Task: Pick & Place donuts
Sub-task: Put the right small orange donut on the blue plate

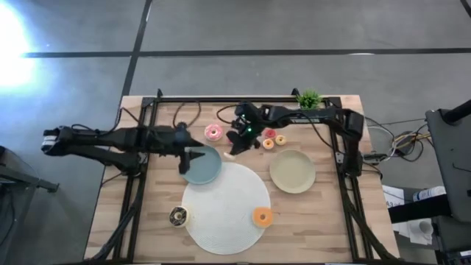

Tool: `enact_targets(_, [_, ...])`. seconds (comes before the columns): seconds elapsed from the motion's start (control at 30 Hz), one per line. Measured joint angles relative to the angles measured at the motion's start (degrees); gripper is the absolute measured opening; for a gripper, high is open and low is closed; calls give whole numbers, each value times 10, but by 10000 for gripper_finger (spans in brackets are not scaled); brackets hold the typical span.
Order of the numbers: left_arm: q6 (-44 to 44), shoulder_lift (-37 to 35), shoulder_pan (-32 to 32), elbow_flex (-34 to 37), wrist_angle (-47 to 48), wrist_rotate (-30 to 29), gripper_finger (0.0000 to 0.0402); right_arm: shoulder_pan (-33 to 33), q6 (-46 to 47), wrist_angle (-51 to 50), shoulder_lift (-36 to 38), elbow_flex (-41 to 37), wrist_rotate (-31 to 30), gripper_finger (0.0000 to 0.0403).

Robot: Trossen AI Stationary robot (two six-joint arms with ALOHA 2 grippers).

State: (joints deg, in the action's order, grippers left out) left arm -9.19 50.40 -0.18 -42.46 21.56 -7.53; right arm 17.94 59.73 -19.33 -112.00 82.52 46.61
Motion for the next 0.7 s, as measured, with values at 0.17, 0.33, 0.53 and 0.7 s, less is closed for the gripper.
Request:
enact_targets(0.17, [147, 52, -51, -34, 2, -80, 149, 8, 29, 19, -32, 16, 84, 13])
enact_targets(0.33, [249, 110, -69, -59, 15, -120, 149, 5, 37, 18, -41, 19, 100, 13])
enact_targets(0.53, [263, 165, -69, -77, 12, -122, 149, 7, 41, 28, -33, 20, 83, 13])
enact_targets(0.7, [269, 197, -69, -92, -7, -122, 149, 6, 48, 44, -32, 24, 74, 13])
